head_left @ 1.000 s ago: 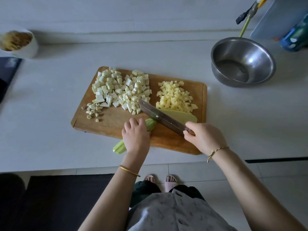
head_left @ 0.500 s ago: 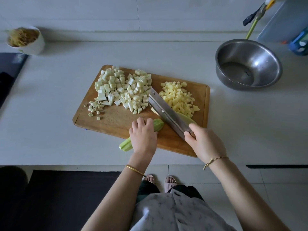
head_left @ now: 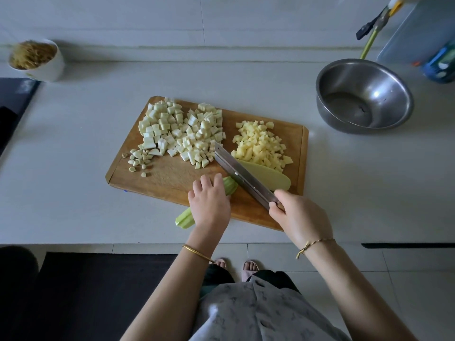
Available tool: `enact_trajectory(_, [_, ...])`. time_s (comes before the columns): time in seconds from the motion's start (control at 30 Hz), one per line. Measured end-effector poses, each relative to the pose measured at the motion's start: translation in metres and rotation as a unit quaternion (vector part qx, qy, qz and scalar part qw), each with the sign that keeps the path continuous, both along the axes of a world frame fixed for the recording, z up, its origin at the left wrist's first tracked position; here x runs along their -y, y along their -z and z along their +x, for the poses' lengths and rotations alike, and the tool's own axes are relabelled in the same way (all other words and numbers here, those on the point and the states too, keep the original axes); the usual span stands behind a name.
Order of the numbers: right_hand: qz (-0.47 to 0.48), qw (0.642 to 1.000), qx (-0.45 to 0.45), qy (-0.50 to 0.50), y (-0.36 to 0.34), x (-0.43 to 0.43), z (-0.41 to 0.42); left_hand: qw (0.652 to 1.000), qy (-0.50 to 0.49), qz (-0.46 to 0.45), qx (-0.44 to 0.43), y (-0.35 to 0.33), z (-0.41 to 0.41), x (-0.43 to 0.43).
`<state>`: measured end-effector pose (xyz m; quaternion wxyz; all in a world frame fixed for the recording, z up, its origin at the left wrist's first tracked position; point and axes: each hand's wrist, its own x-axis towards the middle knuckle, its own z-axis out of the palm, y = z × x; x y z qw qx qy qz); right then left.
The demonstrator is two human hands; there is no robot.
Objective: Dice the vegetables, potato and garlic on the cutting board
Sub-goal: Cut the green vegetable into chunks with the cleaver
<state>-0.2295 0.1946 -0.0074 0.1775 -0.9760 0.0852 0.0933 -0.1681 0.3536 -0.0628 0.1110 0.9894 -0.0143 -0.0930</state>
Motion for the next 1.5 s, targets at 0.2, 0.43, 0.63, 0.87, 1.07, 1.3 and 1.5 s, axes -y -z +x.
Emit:
enact_trajectory(0.2, [-0.014,1.0,0.005,0.007,0.002,0.006,0.007,1.0,0.009,0.009,-0.004,0.001,0.002,0.0])
enact_trajectory(0.43, [0.008,0.999,0.034,0.039,0.007,0.012,0.008,1.0,0.023,0.001,0.001,-0.001,0.012,0.004])
enact_trajectory(0.63, [0.024,0.997,0.028,0.063,0.012,0.016,0.009,0.999,0.033,-0.008,0.004,0.0,0.014,0.008])
enact_trajectory(0.87, [0.021,0.997,0.031,0.069,0.013,0.022,0.011,0.999,0.046,0.003,0.006,0.0,0.015,0.012])
enact_trajectory(1.07, [0.032,0.998,0.025,0.055,0.008,0.028,0.018,0.999,0.038,0.016,0.012,-0.001,0.015,0.013])
enact_trajectory(1.3, [0.035,0.999,0.01,0.025,0.008,0.025,0.025,0.999,0.018,0.027,0.01,0.0,0.015,0.014])
enact_trajectory(1.5, [0.022,1.0,0.002,0.019,0.008,0.048,0.037,0.999,0.036,0.02,0.002,-0.001,0.018,0.019])
